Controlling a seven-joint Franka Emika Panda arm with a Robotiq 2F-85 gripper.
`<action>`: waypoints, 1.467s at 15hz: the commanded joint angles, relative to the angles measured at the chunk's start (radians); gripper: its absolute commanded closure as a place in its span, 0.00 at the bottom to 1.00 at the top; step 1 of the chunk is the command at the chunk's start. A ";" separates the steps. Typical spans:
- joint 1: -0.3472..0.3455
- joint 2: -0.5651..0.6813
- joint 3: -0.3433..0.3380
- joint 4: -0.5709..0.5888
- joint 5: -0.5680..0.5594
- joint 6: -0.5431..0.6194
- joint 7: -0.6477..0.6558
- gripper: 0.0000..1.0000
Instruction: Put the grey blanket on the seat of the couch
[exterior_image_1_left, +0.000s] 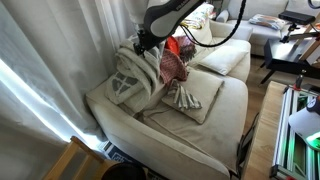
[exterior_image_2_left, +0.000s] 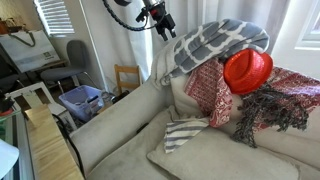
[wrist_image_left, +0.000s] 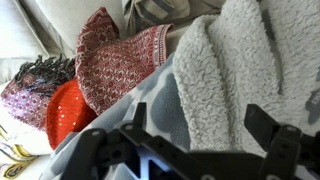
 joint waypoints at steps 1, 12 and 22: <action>0.055 0.110 -0.066 0.120 -0.085 -0.030 0.054 0.00; 0.067 0.216 -0.120 0.281 -0.145 -0.160 0.021 0.49; 0.009 0.107 -0.090 0.302 -0.103 -0.286 -0.076 1.00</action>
